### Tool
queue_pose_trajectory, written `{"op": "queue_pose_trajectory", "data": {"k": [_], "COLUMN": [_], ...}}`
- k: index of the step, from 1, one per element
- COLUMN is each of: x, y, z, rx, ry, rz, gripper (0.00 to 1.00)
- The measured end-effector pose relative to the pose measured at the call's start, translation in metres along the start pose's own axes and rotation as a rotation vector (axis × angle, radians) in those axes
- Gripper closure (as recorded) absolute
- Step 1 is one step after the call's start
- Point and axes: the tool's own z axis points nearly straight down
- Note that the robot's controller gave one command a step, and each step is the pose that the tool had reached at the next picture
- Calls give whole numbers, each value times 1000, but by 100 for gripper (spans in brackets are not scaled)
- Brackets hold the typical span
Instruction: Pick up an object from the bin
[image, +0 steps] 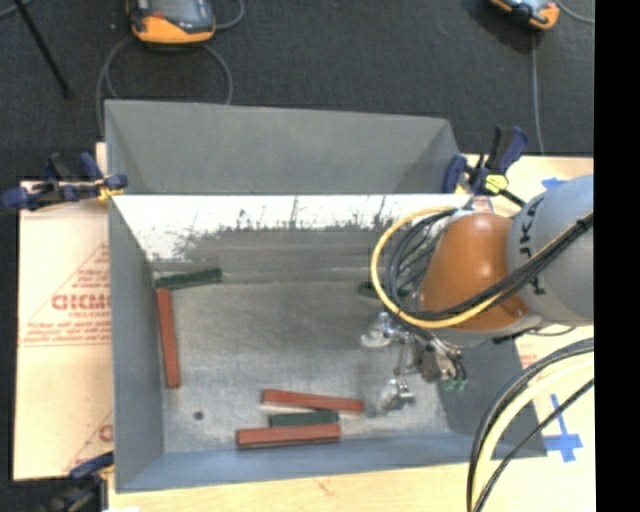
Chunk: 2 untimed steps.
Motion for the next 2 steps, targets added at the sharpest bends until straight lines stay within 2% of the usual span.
{"op": "queue_pose_trajectory", "data": {"k": [1,2], "x": [-4,-10], "y": [54,57], "z": [13,14], "rx": [4,3], "ry": [12,-19], "rz": [-97,-98], "gripper": [100,0]}}
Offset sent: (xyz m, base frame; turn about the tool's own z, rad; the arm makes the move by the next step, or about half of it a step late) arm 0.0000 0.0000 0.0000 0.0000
